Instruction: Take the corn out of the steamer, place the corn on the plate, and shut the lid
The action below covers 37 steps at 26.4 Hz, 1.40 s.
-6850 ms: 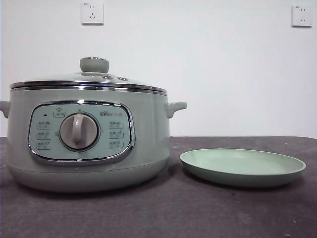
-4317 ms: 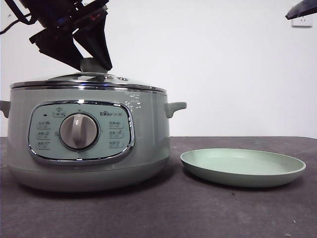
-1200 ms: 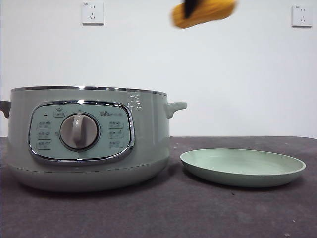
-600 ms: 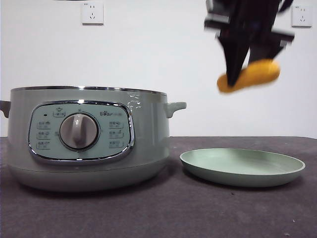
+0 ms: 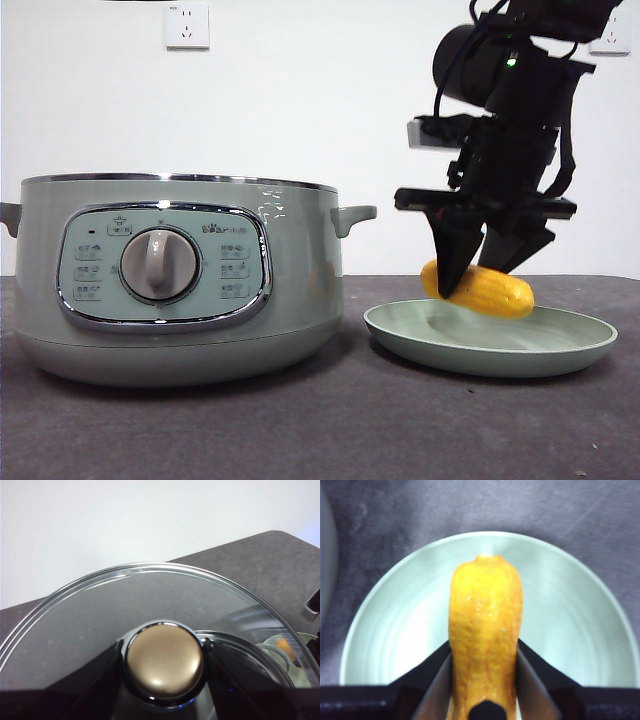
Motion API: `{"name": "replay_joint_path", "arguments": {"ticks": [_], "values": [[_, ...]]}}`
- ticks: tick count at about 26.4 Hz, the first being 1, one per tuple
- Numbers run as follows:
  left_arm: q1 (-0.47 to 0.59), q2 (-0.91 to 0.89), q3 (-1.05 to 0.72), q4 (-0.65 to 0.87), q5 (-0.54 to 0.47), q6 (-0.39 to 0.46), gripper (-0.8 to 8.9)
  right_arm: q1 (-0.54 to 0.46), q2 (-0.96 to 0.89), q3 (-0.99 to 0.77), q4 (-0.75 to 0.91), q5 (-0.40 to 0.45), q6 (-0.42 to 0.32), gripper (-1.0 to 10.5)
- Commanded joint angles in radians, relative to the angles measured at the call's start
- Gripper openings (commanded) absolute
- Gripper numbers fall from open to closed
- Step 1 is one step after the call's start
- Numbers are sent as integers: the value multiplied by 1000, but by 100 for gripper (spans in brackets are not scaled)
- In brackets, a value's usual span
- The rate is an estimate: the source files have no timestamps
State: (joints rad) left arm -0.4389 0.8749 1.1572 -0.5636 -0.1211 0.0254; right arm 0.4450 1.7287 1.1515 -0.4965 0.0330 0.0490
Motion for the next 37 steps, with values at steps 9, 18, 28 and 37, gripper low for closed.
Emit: {"name": "replay_joint_path", "arguments": {"ticks": [9,18,28,37], "values": [[0,-11,10,39,-1,-6,-8,0,63,-10,-21,-8,4,265],[0,-8,10,40,64,-27,-9,0,63,-10,-37,-4,18,481],[-1,87,10,73,181,-31,-9,0,-60,-10,-71,-5,50,474],[0,220,10,109,179,-27,-9,-14,-257,-10,-97,0,55,473]]}}
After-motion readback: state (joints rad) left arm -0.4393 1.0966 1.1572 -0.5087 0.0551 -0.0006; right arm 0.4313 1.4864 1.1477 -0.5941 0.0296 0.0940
